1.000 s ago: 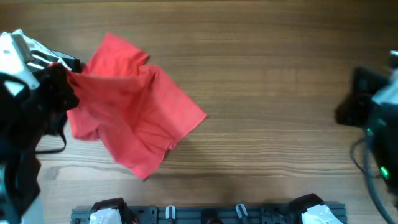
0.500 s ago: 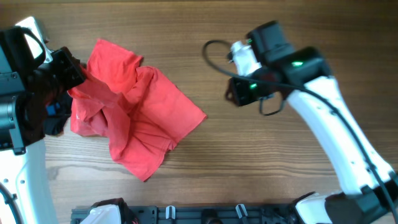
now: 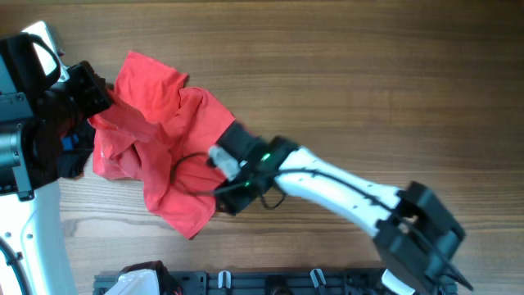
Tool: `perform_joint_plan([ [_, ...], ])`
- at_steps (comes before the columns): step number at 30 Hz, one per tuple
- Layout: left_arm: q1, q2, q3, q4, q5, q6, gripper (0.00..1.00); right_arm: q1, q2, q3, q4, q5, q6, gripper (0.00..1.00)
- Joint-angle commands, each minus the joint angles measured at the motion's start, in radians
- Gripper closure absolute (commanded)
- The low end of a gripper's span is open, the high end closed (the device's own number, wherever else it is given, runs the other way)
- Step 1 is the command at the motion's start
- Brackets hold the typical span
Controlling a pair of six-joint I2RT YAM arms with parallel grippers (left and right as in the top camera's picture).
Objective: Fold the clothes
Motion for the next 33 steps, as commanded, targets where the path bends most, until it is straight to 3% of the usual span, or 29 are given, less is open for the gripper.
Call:
perform_joint_plan([
  [1, 0.005, 0.003, 0.004, 0.004, -0.009, 0.02, 0.96, 0.069, 0.108, -0.009, 0.063, 0.11, 0.0, 0.34],
  [7, 0.005, 0.003, 0.004, 0.004, -0.009, 0.021, 0.96, 0.108, 0.219, -0.009, 0.175, 0.122, 0.023, 0.4],
  [14, 0.005, 0.003, 0.004, 0.004, -0.009, 0.02, 0.96, 0.108, 0.225, 0.002, 0.215, 0.162, 0.069, 0.52],
  [17, 0.005, 0.003, 0.004, 0.004, -0.008, 0.02, 0.96, 0.107, 0.225, 0.006, 0.218, 0.177, 0.069, 0.69],
  [20, 0.005, 0.003, 0.004, 0.003, -0.008, 0.02, 0.96, 0.106, 0.225, 0.006, 0.217, 0.195, 0.08, 0.95],
  [24, 0.005, 0.003, 0.004, 0.003, -0.008, 0.02, 0.96, 0.098, 0.185, 0.025, 0.108, 0.325, 0.191, 0.96],
  [28, 0.005, 0.003, 0.004, 0.004, -0.008, 0.02, 0.96, 0.038, 0.005, 0.11, -0.09, 0.554, 0.246, 0.96],
  [33, 0.005, 0.003, 0.004, 0.003, 0.006, 0.02, 0.96, -0.119, -0.295, 0.154, -0.145, 0.622, 0.179, 0.96],
])
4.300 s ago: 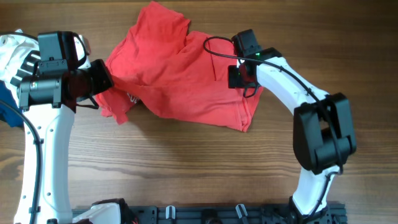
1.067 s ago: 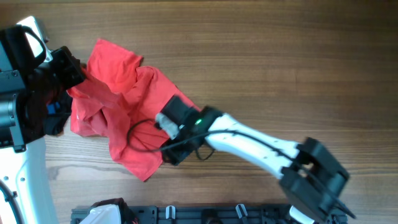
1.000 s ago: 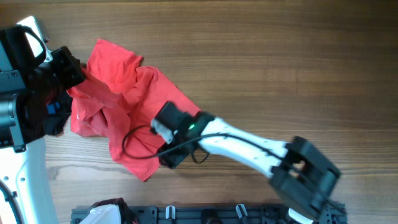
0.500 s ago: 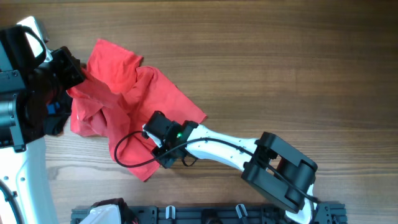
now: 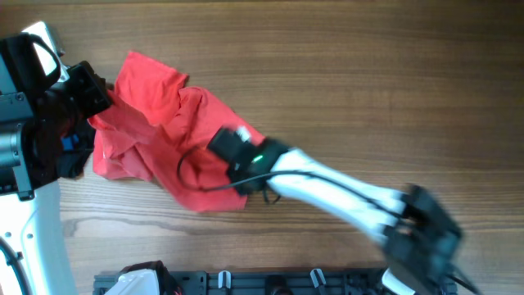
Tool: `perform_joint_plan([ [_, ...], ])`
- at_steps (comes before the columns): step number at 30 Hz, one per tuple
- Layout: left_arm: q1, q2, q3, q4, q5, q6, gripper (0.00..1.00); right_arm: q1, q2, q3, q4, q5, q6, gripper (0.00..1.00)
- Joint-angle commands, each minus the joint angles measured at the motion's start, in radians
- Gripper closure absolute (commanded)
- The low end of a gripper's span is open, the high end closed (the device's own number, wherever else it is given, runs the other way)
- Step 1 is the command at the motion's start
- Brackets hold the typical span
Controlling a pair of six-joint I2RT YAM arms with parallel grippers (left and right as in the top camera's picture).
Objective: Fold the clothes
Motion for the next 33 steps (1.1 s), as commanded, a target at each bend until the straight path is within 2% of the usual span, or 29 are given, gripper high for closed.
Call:
perform_joint_plan([
  [1, 0.005, 0.003, 0.005, 0.005, 0.027, 0.02, 0.96, -0.128, -0.263, 0.061, -0.014, 0.124, -0.041, 0.96],
  [7, 0.005, 0.002, 0.005, 0.016, 0.081, 0.02, 0.96, -0.28, -0.517, 0.078, -0.089, 0.132, -0.082, 0.96],
  [12, 0.005, -0.006, 0.005, 0.016, 0.081, 0.02, 0.96, -0.313, -0.647, 0.156, -0.151, 0.183, -0.106, 0.96],
  [16, 0.005, -0.027, 0.005, 0.018, 0.08, 0.02, 0.96, -0.313, -0.679, 0.239, -0.232, 0.256, -0.097, 0.96],
  [19, 0.005, -0.042, 0.005, 0.023, 0.08, 0.02, 0.96, -0.313, -0.678, 0.274, -0.293, 0.325, -0.028, 0.96],
  [33, 0.004, -0.116, 0.005, 0.041, 0.085, 0.018, 0.96, -0.335, -0.659, 0.294, -0.323, 0.436, 0.007, 0.96],
])
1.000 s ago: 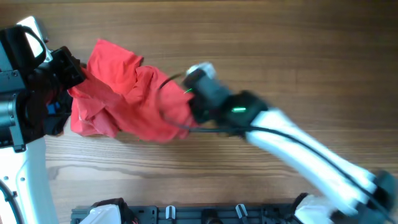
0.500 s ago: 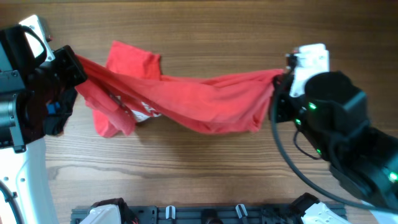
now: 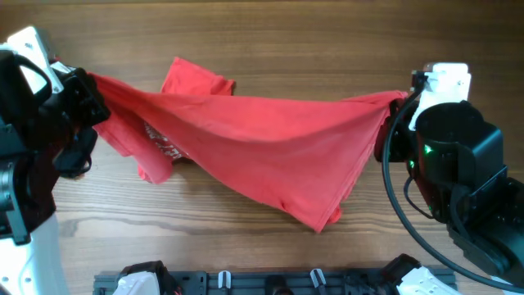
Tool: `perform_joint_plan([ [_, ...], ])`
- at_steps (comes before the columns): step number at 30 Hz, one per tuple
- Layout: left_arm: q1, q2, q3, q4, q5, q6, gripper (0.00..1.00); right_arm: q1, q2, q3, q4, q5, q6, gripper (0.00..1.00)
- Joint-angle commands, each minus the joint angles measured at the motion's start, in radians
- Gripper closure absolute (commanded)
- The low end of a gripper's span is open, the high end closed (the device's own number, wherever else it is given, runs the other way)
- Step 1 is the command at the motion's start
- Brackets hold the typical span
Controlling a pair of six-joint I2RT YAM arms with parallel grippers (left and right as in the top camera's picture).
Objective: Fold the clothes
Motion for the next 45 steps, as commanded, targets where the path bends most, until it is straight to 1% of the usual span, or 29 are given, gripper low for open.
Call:
perform_joint_plan([
  [1, 0.0, -0.011, 0.005, 0.016, 0.017, 0.014, 0.96, -0.046, 0.036, 0.03, 0.008, 0.068, 0.001, 0.96],
  [2, -0.009, 0.003, 0.005, 0.022, 0.019, 0.013, 0.96, -0.072, 0.058, 0.03, 0.013, 0.062, -0.004, 0.96],
  [4, -0.033, 0.051, 0.005, 0.05, 0.019, 0.013, 0.96, -0.146, 0.125, 0.03, 0.051, -0.011, -0.061, 0.96],
  [8, -0.086, 0.187, 0.005, 0.172, 0.018, 0.021, 0.96, -0.319, 0.308, 0.03, 0.183, -0.239, -0.149, 0.96],
  [10, -0.109, 0.286, 0.005, 0.297, 0.019, 0.03, 0.96, -0.41, 0.422, 0.031, 0.3, -0.339, -0.184, 0.96],
  [12, -0.121, 0.369, 0.005, 0.451, 0.018, 0.051, 0.96, -0.484, 0.518, 0.048, 0.428, -0.398, -0.204, 0.96],
  [13, -0.124, 0.399, 0.005, 0.525, 0.019, 0.051, 0.96, -0.504, 0.546, 0.067, 0.462, -0.399, -0.203, 0.96],
  [16, -0.126, 0.421, 0.009, 0.75, -0.001, 0.05, 0.96, -0.555, 0.573, 0.188, 0.512, -0.397, -0.161, 0.96],
  [17, -0.126, 0.418, 0.035, 0.804, -0.018, 0.05, 0.96, -0.57, 0.573, 0.25, 0.521, -0.397, -0.148, 0.96],
  [19, -0.125, 0.419, 0.129, 0.818, -0.034, 0.05, 0.96, -0.589, 0.573, 0.377, 0.513, -0.397, -0.145, 0.96],
  [21, -0.126, 0.418, 0.211, 0.784, -0.033, 0.061, 0.96, -0.593, 0.573, 0.448, 0.501, -0.387, -0.161, 0.96],
  [22, -0.126, 0.418, 0.257, 0.732, -0.03, 0.078, 0.96, -0.593, 0.572, 0.481, 0.472, -0.377, -0.177, 0.95],
  [24, -0.134, 0.418, 0.282, 0.629, -0.03, 0.081, 0.96, -0.593, 0.573, 0.492, 0.402, -0.375, -0.198, 0.96],
  [26, -0.147, 0.419, 0.281, 0.449, -0.03, 0.08, 0.96, -0.593, 0.585, 0.492, 0.265, -0.375, -0.23, 0.96],
  [28, -0.171, 0.443, 0.278, 0.211, -0.02, 0.068, 0.96, -0.593, 0.629, 0.49, 0.077, -0.333, -0.234, 0.96],
  [31, -0.225, 0.52, 0.266, -0.049, 0.07, 0.069, 0.96, -0.593, 0.719, 0.439, -0.141, -0.319, -0.234, 0.96],
  [33, -0.269, 0.574, 0.233, -0.145, 0.068, 0.069, 0.96, -0.593, 0.773, 0.386, -0.201, -0.336, -0.233, 0.96],
  [36, -0.341, 0.657, 0.122, -0.217, 0.067, 0.073, 0.96, -0.593, 0.827, 0.261, -0.227, -0.43, -0.271, 0.96],
  [39, -0.386, 0.685, -0.006, -0.227, 0.064, 0.072, 0.96, -0.591, 0.822, 0.141, -0.216, -0.52, -0.286, 0.96],
  [40, -0.402, 0.685, -0.081, -0.223, 0.063, 0.072, 0.96, -0.591, 0.822, 0.092, -0.217, -0.547, -0.287, 0.95],
  [43, -0.421, 0.685, -0.206, -0.23, 0.064, 0.064, 0.96, -0.591, 0.818, -0.041, -0.222, -0.573, -0.286, 0.95],
  [44, -0.429, 0.681, -0.283, -0.227, 0.063, 0.044, 0.96, -0.594, 0.814, -0.126, -0.196, -0.562, -0.285, 0.96],
  [45, -0.431, 0.678, -0.315, -0.225, 0.063, 0.041, 0.96, -0.596, 0.812, -0.166, -0.183, -0.554, -0.271, 0.96],
])
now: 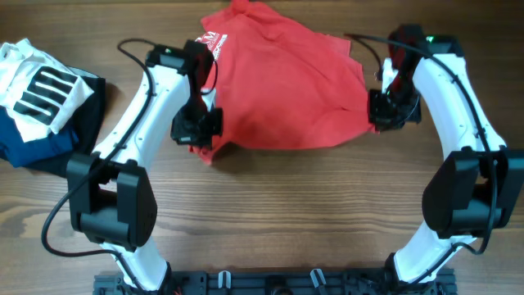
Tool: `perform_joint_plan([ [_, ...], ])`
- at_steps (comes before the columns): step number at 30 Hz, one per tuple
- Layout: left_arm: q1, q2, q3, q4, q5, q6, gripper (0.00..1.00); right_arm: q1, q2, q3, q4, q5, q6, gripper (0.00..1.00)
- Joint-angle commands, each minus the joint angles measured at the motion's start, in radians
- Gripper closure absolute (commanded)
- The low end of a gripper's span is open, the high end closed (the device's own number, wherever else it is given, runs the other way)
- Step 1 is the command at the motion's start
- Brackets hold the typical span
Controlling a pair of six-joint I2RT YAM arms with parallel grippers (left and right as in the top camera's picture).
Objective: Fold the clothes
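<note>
A red T-shirt (278, 82) lies spread on the wooden table at the top middle, its white print near the upper left. My left gripper (199, 133) sits at the shirt's lower left corner, shut on the cloth. At the shirt's right edge, my right gripper (379, 115) is shut on the fabric. Both arms reach in from the near side.
A pile of other clothes, white with black stripes on top of blue and dark pieces (41, 106), lies at the far left. A black rail (270, 283) runs along the near edge of the table (286, 213).
The shirt hung stretched in the air between the two grippers; now it lies flat at the top middle, and both grippers have come down to its lower corners.
At first the shirt lay crumpled at the left, the left gripper at its edge and the right gripper reaching into it. Then the right gripper had pulled a part toward the near side. Later the shirt was stretched wide between both. Now it lies spread on the table.
</note>
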Motion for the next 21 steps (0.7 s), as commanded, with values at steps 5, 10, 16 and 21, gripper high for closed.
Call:
perform_joint_plan([
  [5, -0.02, -0.096, -0.338, 0.049, -0.1, -0.12, 0.96, -0.052, -0.06, -0.274, 0.082, 0.092, 0.128, 0.96],
  [10, -0.019, -0.22, -0.487, 0.159, -0.13, -0.201, 0.96, -0.134, -0.142, -0.291, 0.07, 0.212, 0.193, 0.96],
  [16, -0.019, -0.287, -0.488, 0.171, -0.195, -0.262, 0.96, -0.223, -0.24, -0.291, 0.06, 0.243, 0.164, 0.96],
  [21, -0.019, -0.325, -0.487, 0.229, -0.187, -0.302, 0.92, -0.318, -0.254, -0.291, 0.089, 0.171, 0.139, 0.96],
])
